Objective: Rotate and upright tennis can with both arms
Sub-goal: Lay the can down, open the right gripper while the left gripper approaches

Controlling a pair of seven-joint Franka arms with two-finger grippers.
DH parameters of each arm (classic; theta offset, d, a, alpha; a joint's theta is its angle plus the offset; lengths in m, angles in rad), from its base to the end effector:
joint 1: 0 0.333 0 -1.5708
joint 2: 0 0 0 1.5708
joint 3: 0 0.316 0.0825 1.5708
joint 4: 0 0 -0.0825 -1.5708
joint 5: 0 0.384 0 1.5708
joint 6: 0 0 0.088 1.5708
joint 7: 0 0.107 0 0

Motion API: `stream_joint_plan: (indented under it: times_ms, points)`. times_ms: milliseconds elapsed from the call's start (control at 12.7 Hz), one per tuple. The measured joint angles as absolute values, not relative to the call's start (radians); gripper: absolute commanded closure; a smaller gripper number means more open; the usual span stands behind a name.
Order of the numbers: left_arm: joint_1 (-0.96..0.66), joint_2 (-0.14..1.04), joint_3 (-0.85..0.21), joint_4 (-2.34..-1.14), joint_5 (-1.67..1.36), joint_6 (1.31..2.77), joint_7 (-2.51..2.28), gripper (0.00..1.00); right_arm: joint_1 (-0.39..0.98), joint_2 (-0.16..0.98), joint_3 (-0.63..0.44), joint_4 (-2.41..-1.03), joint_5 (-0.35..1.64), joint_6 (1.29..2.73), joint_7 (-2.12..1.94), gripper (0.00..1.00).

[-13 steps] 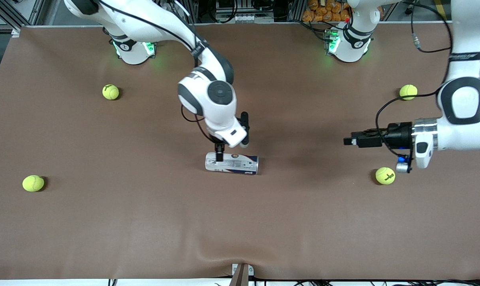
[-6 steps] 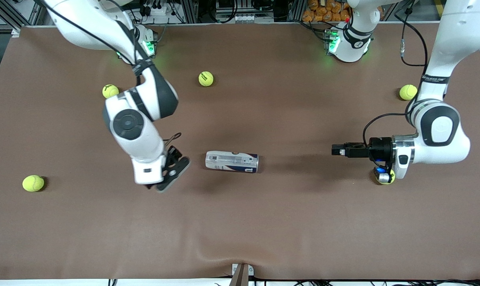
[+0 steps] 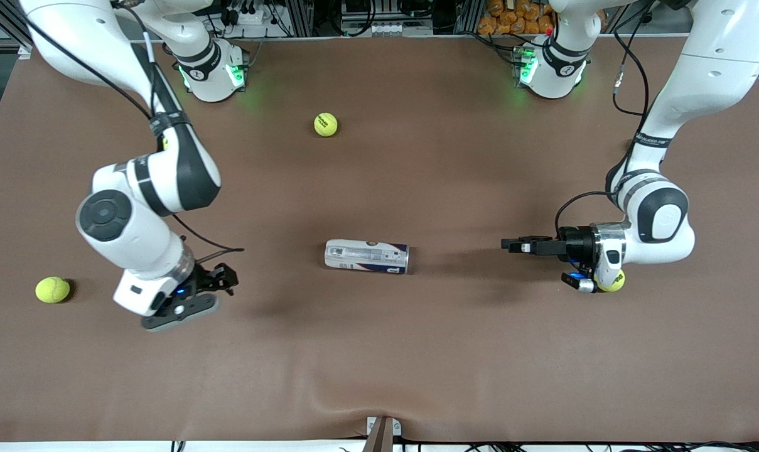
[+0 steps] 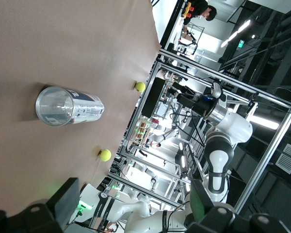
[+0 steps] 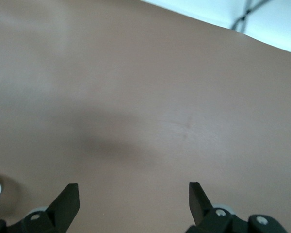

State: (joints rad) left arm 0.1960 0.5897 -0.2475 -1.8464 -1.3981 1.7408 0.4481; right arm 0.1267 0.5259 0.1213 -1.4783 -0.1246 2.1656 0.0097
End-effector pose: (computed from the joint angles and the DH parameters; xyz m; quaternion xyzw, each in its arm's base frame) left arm 0.6126 -0.1092 0.2428 0.7310 0.1334 -0.1378 0.6548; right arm 0.6999 0.1566 0.3892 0.9866 0.1382 0.0852 0.0138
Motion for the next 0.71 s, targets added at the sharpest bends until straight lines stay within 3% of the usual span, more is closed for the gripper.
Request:
stream_joint_plan:
  times_ms: [395, 711]
  points:
    - [0.174, 0.633, -0.249, -1.849, -1.436, 1.741, 0.53, 0.08, -0.011, 0.431, 0.123, -1.459, -0.122, 2.147, 0.048, 0.0]
    - [0.134, 0.677, -0.249, -1.846, -1.474, 1.752, 0.558, 0.33, -0.039, 0.254, 0.132, -1.452, -0.078, 1.86, 0.052, 0.0]
